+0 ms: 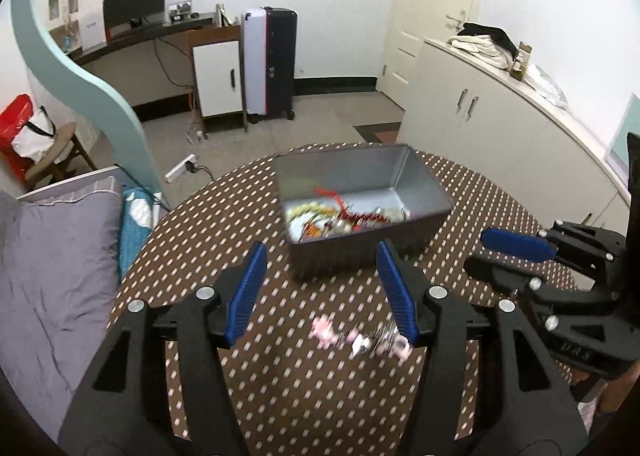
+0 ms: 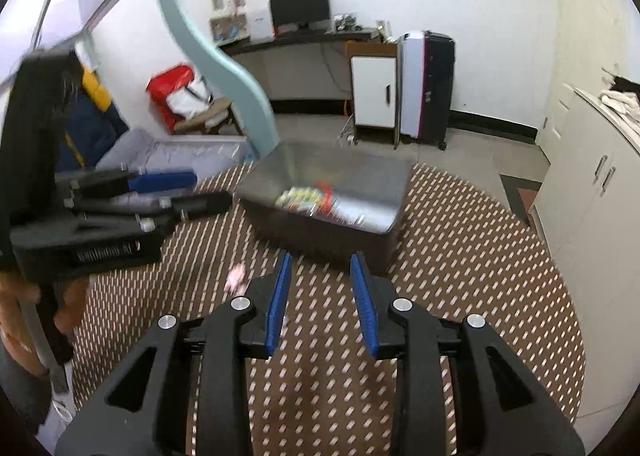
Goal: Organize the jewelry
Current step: 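Grasp the pink-charm end of the pearl chain with the right gripper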
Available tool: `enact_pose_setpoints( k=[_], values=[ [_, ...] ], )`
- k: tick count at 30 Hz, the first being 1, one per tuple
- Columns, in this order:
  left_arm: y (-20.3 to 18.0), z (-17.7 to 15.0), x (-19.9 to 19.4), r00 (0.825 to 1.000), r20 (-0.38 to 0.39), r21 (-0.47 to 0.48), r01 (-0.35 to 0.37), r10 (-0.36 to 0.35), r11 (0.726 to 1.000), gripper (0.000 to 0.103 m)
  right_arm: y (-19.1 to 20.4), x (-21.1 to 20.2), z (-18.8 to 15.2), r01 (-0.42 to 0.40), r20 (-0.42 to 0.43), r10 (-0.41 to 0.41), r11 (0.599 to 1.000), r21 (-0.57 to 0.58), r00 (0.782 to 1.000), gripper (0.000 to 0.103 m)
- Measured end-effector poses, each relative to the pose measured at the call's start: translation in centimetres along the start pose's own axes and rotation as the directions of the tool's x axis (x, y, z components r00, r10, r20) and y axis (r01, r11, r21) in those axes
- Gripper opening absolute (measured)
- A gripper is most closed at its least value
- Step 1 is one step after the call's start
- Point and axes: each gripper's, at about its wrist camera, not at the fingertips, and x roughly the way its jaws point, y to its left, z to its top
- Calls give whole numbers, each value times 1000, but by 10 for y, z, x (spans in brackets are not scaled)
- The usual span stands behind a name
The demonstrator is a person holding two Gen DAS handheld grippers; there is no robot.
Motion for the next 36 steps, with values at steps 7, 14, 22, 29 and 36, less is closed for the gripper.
enact_pose_setpoints(
  k=[7, 14, 22, 29, 36],
  values=[
    [8, -39, -13, 999, -17, -5, -42, 42, 999, 58, 36, 28, -38, -13, -113, 4, 996, -84, 994, 29],
    [23, -63, -16, 998, -51, -47, -37, 35, 998, 59, 51, 50, -40, 19, -148, -36, 993, -118, 988, 29],
    [37, -75, -14, 997, -71, -71, -32, 27, 997, 59, 53, 57, -43, 44, -160, -72, 984, -170, 984, 19],
    [24, -81, -8, 996, -84, -46, 2, -6, 999, 59, 36, 27, -50, 39, -118, -53, 992, -122, 992, 19],
    [-11, -82, 3, 993, -94, 4, 76, -75, 997, 59, 12, -8, -54, 34, -59, -36, 998, -48, 998, 19]
  ],
)
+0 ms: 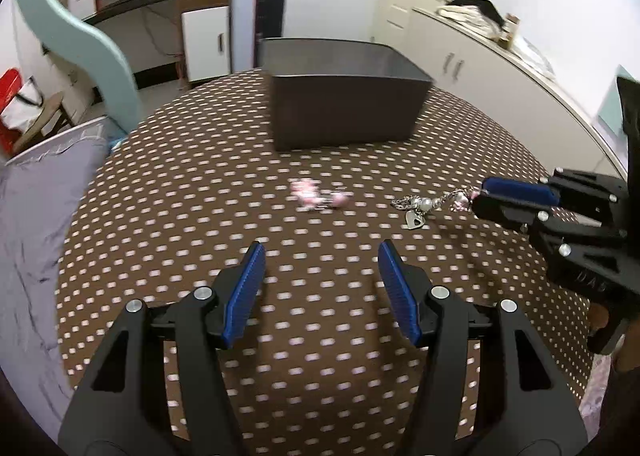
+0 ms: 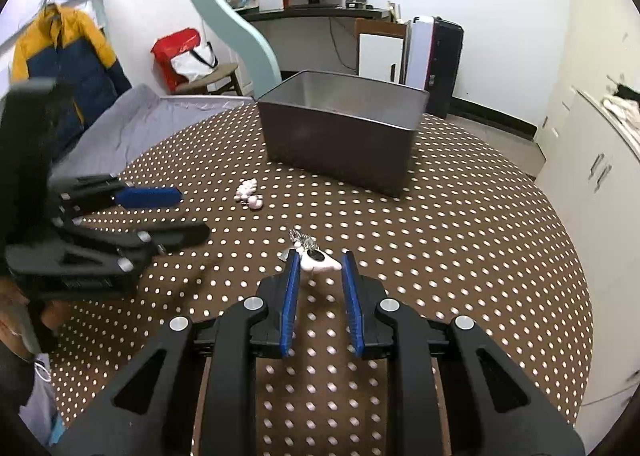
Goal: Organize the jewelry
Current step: 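Grasp the pink-charm end of the pearl chain with the right gripper, then grasp the pearl chain with the left gripper while the right holds its charm end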
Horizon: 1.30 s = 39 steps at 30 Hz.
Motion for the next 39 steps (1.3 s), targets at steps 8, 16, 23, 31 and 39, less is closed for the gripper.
enact_pose_setpoints(
  k=[8, 16, 23, 31, 39],
  values=[
    [-28, 4, 12, 1000, -14, 38, 29, -28, 999, 59, -17, -24, -11, -13, 50, 10, 999, 51, 999, 19],
    [-76, 9, 22, 996, -14, 151, 90, -89, 984, 59, -26, -35, -9, -47, 87, 40, 996, 79, 995, 19],
    [-105, 23, 45, 994, -16, 202, 113, -112, 973, 45, -26, -41, -11, -71, 93, 64, 995, 74, 994, 19],
    [-85, 36, 41, 992, 21, 139, 121, -125, 983, 6, -29, -49, -6, -75, 113, 67, 995, 72, 991, 19],
    [-60, 60, 9, 988, 107, 102, 103, -114, 989, 6, -24, -50, 14, -76, 145, 68, 996, 48, 987, 19]
  ],
)
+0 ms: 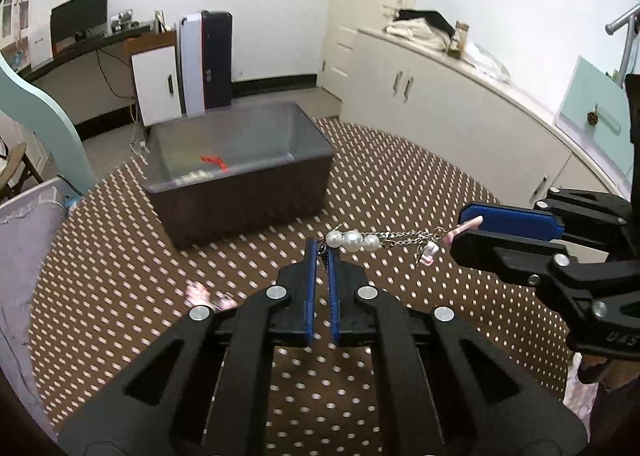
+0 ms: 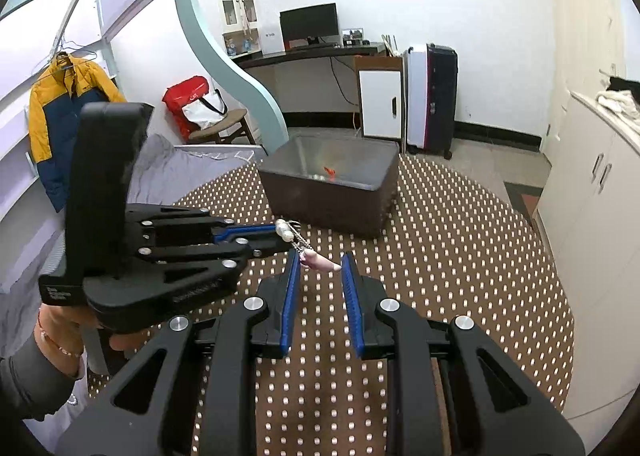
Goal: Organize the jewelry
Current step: 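Grasp the pearl chain with the left gripper while the right holds its charm end, then lower the pearl chain into the tin and open both grippers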
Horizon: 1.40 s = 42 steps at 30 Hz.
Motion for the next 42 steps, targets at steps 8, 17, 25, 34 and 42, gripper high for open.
enact_pose_setpoints(
  k=[8, 17, 25, 34, 42],
  values=[
    [32, 43, -28, 997, 67, -33, -26, 28, 999, 6, 8, 17, 49, 24, 46, -21, 998, -51, 999, 19],
    [68, 83, -7, 996, 40, -70, -72, 75, 995, 6, -1, 66, 85, 61, 34, -60, 998, -29, 998, 19],
    [78, 74, 28, 995, -41, -67, -96, 93, 993, 6, -12, 107, 79, 64, -42, -63, 998, 10, 997, 19],
    [83, 66, 39, 991, -97, -69, -98, 91, 993, 40, -14, 110, 74, 75, -55, -74, 997, 23, 996, 32],
    [79, 55, 11, 990, -34, -75, -136, 134, 988, 58, -14, 87, 70, 72, -24, -71, 997, 25, 997, 35]
  ],
)
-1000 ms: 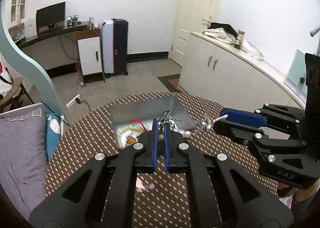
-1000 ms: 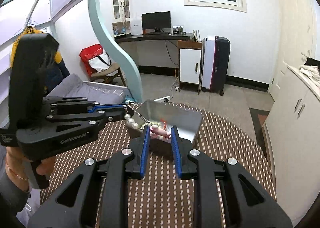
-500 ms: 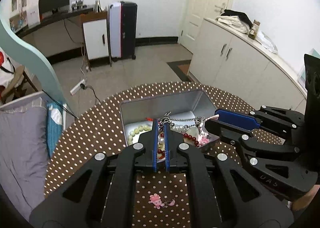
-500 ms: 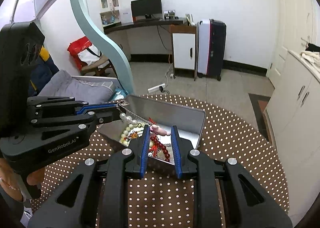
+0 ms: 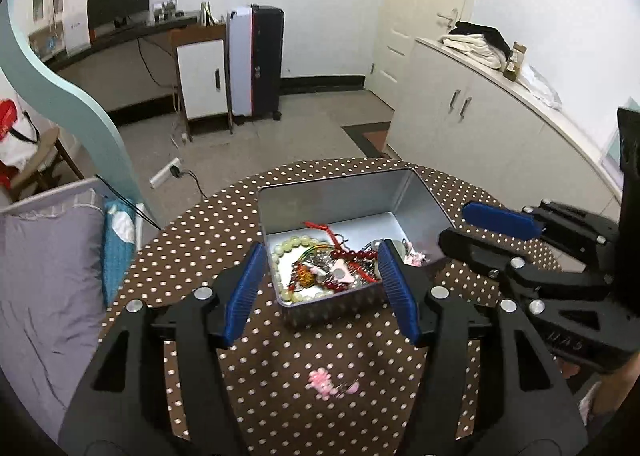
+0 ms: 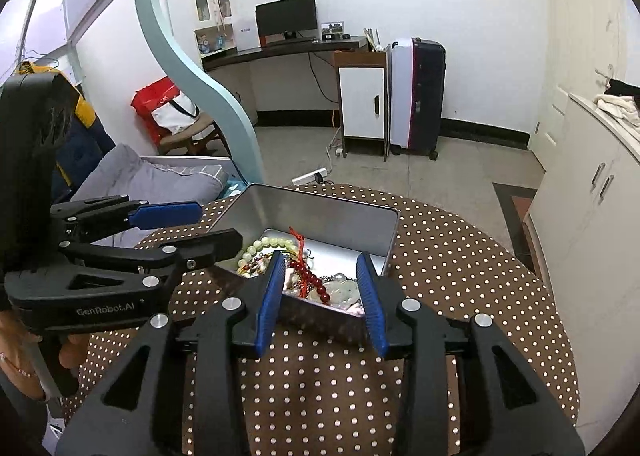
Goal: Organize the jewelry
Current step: 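Lower the pearl chain into the tin and open both grippers, then grasp the pink bunny charm with the left gripper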
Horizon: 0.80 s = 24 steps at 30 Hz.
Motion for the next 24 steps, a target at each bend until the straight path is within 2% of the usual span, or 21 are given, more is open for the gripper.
enact_pose_setpoints(
  k=[10, 13, 20, 24],
  values=[
    [2, -34, -23, 1000, 8, 1, -8, 8, 1000, 59, 8, -20, -17, -7, 1, 7, 1000, -5, 1000, 36],
    [-2, -52, -19, 999, -12, 19, -31, 31, 999, 59, 9, -21, -28, -4, -12, 4, 1000, -5, 1000, 37],
    [-11, -83, 1, 996, -90, 33, -12, 15, 999, 59, 3, -21, -43, 4, -37, -3, 1000, 19, 999, 39],
    [-15, -91, 11, 994, -102, 48, -40, 44, 998, 58, 0, -22, -46, 6, -40, -5, 1000, 29, 999, 40]
  ],
)
